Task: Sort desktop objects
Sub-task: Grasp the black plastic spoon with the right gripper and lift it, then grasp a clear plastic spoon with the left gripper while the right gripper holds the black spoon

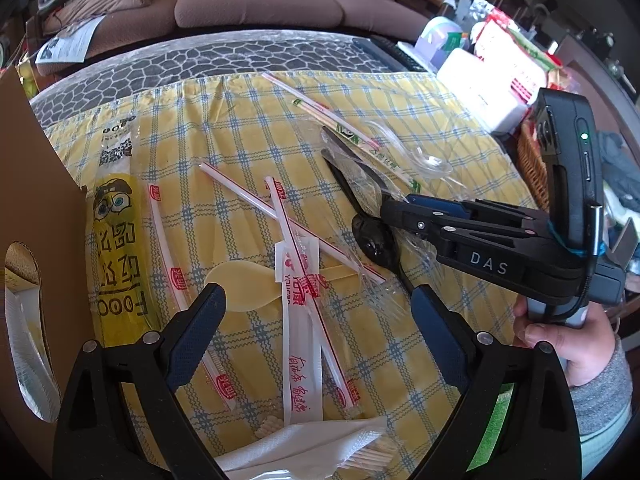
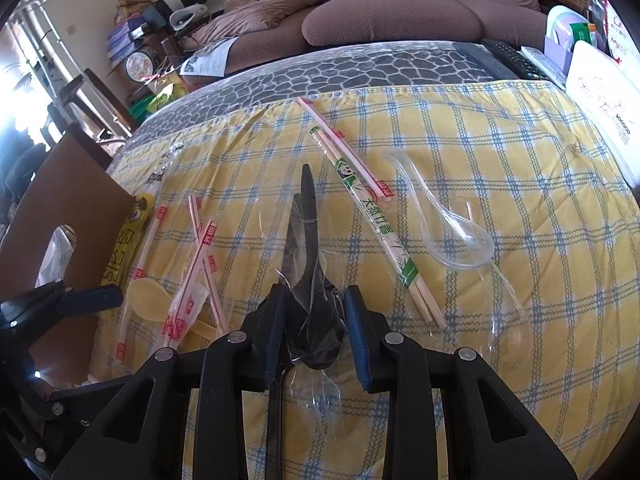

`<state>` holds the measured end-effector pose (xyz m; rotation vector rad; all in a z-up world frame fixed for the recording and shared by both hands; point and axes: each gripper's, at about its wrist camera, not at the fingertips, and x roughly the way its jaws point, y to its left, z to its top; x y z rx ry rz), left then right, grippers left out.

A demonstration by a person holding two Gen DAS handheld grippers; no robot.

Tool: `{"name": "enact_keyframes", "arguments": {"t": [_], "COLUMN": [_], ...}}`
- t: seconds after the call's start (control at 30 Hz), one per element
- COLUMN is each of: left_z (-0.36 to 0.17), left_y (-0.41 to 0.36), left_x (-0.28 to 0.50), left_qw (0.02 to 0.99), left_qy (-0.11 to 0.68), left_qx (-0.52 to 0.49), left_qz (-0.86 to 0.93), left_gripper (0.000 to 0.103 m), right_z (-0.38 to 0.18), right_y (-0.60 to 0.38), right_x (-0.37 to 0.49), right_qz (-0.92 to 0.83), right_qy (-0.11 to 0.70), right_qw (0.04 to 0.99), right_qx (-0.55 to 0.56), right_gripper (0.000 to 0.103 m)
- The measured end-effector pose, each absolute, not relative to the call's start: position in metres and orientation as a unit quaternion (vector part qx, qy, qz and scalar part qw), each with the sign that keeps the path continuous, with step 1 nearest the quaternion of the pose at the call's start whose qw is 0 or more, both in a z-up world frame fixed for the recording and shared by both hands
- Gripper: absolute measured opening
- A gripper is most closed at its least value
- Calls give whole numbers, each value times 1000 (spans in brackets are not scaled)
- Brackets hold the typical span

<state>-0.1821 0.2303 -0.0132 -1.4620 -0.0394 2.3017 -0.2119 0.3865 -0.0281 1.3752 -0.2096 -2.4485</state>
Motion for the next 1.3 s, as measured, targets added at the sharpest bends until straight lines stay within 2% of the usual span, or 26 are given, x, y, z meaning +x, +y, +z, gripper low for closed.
{"name": "enact_keyframes", "arguments": {"t": [0.27, 0.47, 0.87, 1.2, 1.3], "left_z": [-3, 4, -17, -20, -15], "left_y": [253, 278, 367, 392, 399], "left_x": [-182, -205, -275, -272, -261], "left_qw": [220, 227, 212, 243, 277], "left_qy": [-13, -36, 6, 46, 91], "left_qx": [-525, -529, -565, -553, -526], "left_qz": [822, 817, 798, 796, 799], "left_gripper": [93, 93, 94, 93, 85], "right_z": [20, 38, 26, 17, 17], "right_y": [399, 433, 490, 514, 516], "right_x": [-171, -143, -128, -123, -121], "right_qz": [-890, -898, -895, -888, -887], "right_qy": [-79, -118, -157, -191, -196], "right_qw": [105, 38, -12, -5, -5], "right_qx": [437, 422, 418, 418, 417], "right_gripper": [30, 30, 30, 30, 30]}}
